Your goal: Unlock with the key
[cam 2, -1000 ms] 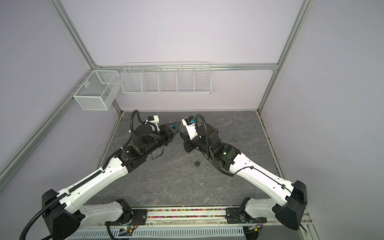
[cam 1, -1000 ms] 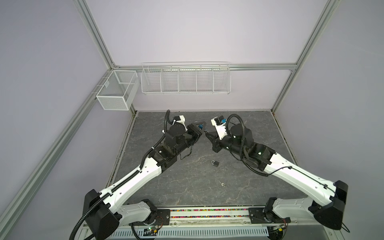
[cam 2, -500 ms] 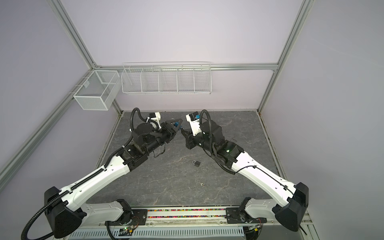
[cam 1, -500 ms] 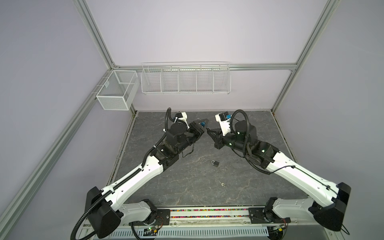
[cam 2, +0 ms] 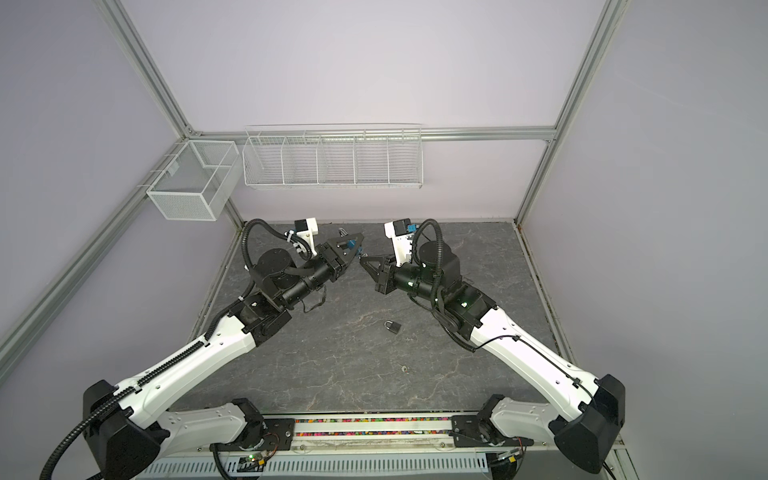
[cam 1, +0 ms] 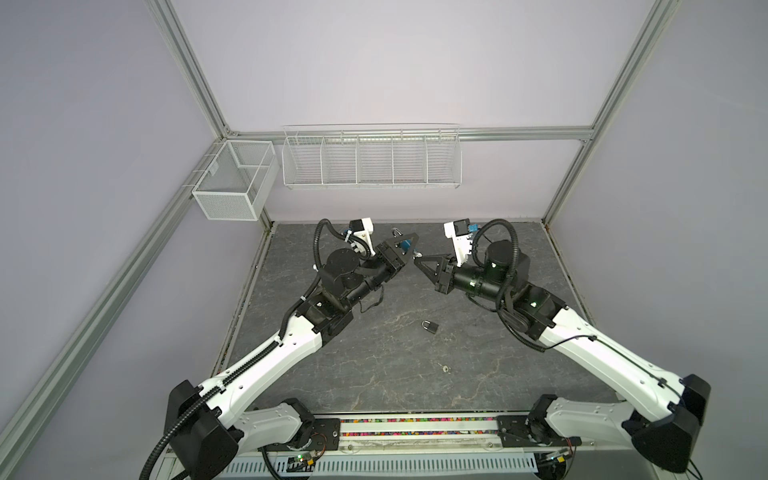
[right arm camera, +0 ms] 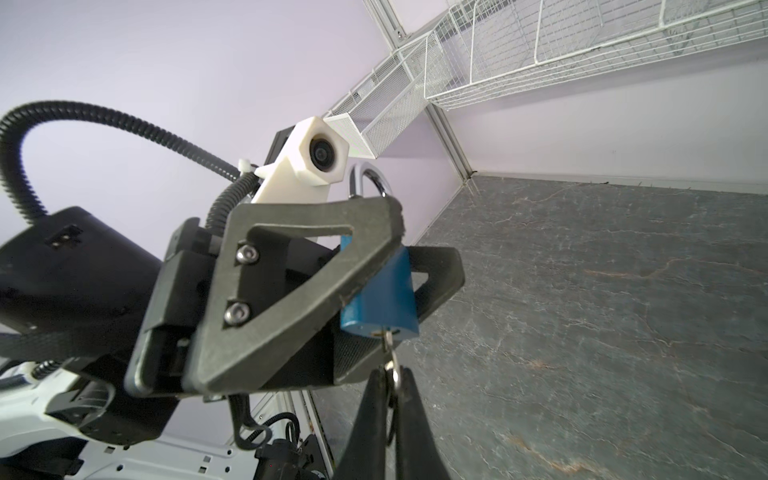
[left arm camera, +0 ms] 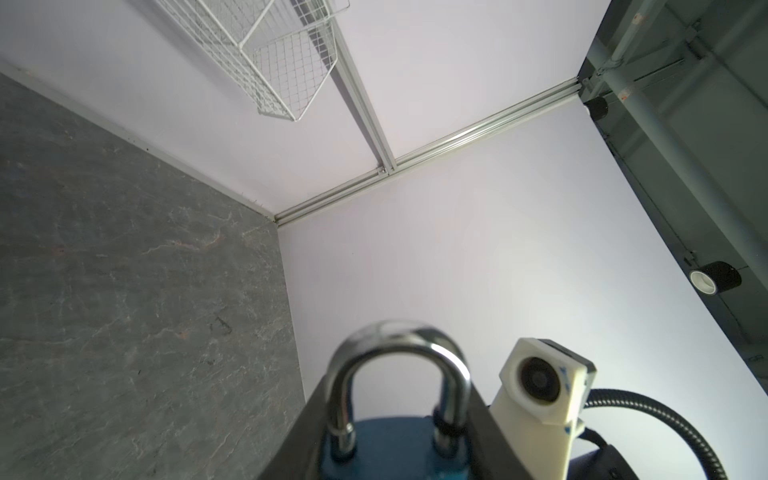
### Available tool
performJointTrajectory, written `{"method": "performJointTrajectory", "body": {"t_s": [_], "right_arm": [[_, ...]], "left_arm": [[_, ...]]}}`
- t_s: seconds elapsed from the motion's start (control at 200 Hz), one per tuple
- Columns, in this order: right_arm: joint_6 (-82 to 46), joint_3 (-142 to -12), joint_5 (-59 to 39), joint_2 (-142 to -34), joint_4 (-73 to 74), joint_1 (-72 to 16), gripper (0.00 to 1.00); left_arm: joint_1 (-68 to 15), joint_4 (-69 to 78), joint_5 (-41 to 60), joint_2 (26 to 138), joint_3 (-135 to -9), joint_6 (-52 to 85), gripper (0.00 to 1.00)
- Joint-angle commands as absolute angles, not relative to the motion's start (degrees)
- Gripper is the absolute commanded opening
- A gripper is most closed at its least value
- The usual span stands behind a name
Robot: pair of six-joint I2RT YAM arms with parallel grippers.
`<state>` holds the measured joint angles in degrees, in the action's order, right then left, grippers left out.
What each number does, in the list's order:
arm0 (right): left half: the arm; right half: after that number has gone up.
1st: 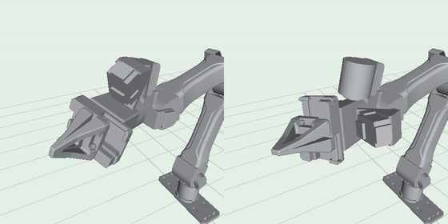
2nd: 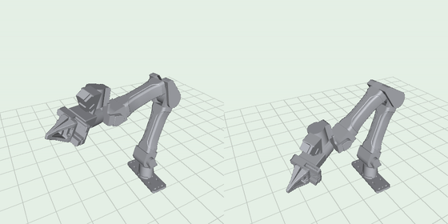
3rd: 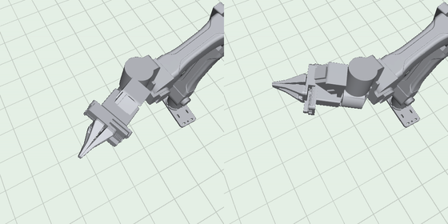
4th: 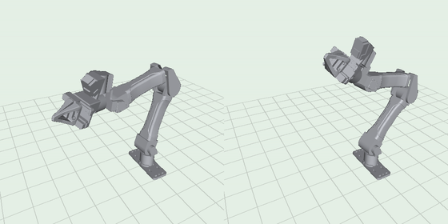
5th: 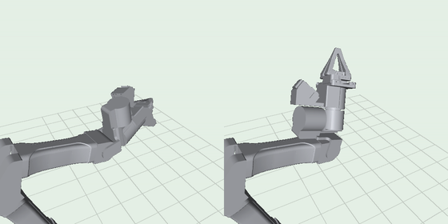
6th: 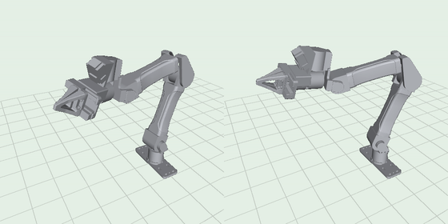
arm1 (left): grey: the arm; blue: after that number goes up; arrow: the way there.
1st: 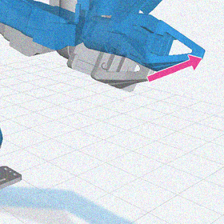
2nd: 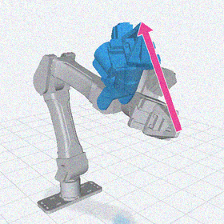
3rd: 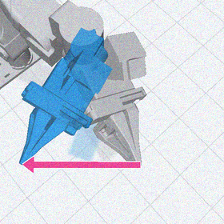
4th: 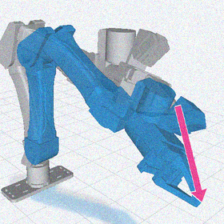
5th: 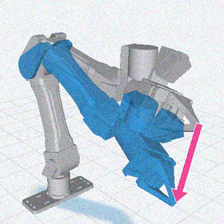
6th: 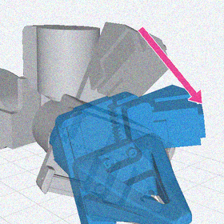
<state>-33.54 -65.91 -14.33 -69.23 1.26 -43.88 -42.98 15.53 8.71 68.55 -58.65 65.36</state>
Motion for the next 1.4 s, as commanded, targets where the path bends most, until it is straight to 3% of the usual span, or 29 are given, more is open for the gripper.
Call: {"method": "performJointTrajectory", "body": {"t_s": [0.0,0.13,0.37,0.53,0.615,0.77,1.035,1.139,1.394], "right_arm": [[-38.3,-65.5,-20.2,-68.4,11.1,-44.2,0.07],[-38.7,-66.3,-20.5,-68.4,10.8,-44.5,0.07],[-28.5,-68.4,-11.6,-67.9,-1.0,-45.0,0.07],[-24.4,-69.3,-8.0,-67.7,-5.2,-45.0,0.24],[-22.5,-69.3,-6.4,-67.4,-7.1,-45.0,0.28],[-20.0,-69.2,-1.3,-66.0,-12.1,-45.0,0.47],[-17.5,-70.9,6.2,-62.7,-23.0,-45.3,0.69],[-17.8,-75.9,11.2,-64.6,-30.3,-45.9,0.75],[-19.8,-87.4,13.0,-72.9,-40.0,-48.2,0.92]], "left_arm": [[-43.1,18.0,14.0,69.1,-57.5,64.0,0.06],[-42.9,18.0,14.3,69.3,-57.7,63.4,0.06],[-42.9,11.1,10.1,68.4,-60.0,55.6,0.05],[-43.0,10.8,8.9,68.3,-61.1,50.7,0.05],[-42.9,10.1,8.2,68.3,-62.0,47.6,0.04],[-43.0,6.6,5.7,68.4,-64.2,38.9,0.03],[-42.9,7.6,3.3,67.6,-58.8,20.7,0.01],[-43.0,11.1,3.0,67.0,-55.0,13.5,0.0],[-45.0,19.7,-0.8,67.6,-48.0,-0.9,0.0]]}}
